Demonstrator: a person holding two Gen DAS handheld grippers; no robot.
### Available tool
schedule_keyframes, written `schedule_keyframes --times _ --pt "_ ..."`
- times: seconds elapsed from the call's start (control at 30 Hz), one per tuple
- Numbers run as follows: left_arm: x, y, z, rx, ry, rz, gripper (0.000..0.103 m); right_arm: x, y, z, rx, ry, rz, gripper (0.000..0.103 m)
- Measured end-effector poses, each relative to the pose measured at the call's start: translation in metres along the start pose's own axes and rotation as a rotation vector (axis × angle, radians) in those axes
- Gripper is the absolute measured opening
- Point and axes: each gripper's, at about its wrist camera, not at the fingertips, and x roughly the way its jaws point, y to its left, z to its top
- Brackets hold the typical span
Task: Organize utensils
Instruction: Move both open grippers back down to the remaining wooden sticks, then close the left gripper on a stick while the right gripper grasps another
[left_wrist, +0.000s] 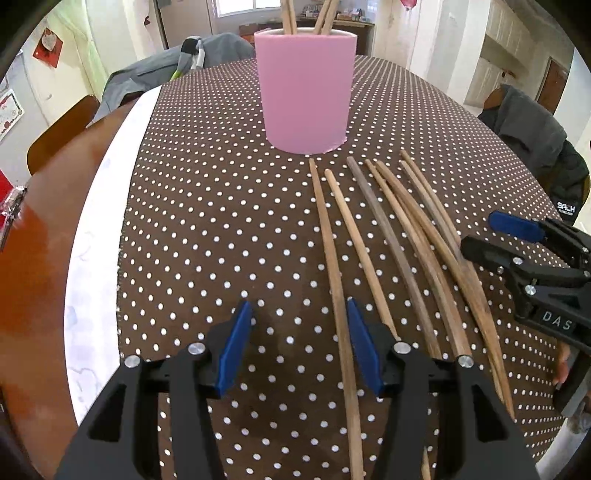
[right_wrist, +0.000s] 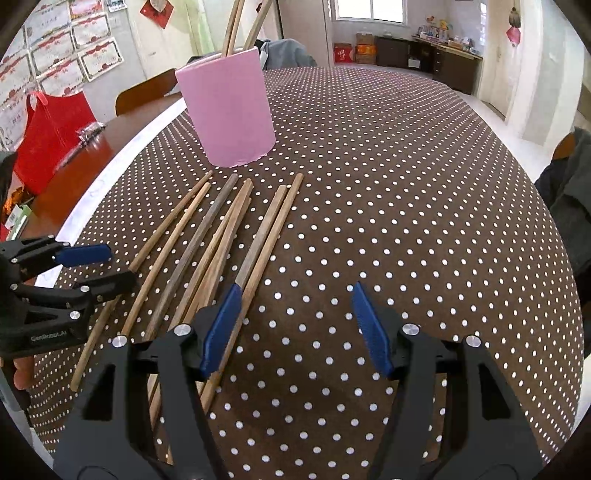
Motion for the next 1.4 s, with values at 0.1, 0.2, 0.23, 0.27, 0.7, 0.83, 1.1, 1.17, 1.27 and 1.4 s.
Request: schedule_keyframes --times 0.1,0.2,0.23,0.27,0.7,0.83,1.1,1.17,1.27,1.4 --pt "0.004 0.001 0.007 -0.001 0.010 0.001 0.055 0.005 0.006 0.006 -0.024 0.015 -0.038 0.064" --pt "0.007 0.001 0.014 0.002 0.024 0.002 0.055 0.011 0.005 0.012 -0.034 0.045 -0.036 0.066" --pt "0.009 0.001 0.017 0.010 0.034 -0.001 0.055 0.013 0.004 0.014 -0.039 0.059 -0.029 0.066" --pt "0.010 0.000 0.020 0.022 0.046 -0.006 0.055 0.013 0.002 0.015 -0.045 0.070 -0.023 0.066" --pt "0.026 0.001 0.052 0.110 0.244 -0.060 0.055 0.033 0.009 0.045 -0.193 0.373 -0.013 0.057" --pt "0.029 -0.005 0.063 0.145 0.284 -0.074 0.042 0.038 0.014 0.062 -0.196 0.443 0.022 0.027" --pt "0.030 -0.023 0.074 0.145 0.290 -0.132 0.008 0.049 0.010 0.076 -0.164 0.506 0.075 0.010" --pt "0.030 -0.022 0.075 0.126 0.275 -0.148 0.007 0.046 -0.001 0.073 -0.141 0.491 0.094 0.006" --pt "0.026 -0.015 0.070 0.103 0.245 -0.178 0.006 0.043 -0.013 0.069 -0.104 0.454 0.135 0.006" --pt "0.013 -0.012 0.062 0.070 0.180 -0.223 0.006 0.031 -0.031 0.064 -0.061 0.391 0.186 0.006"
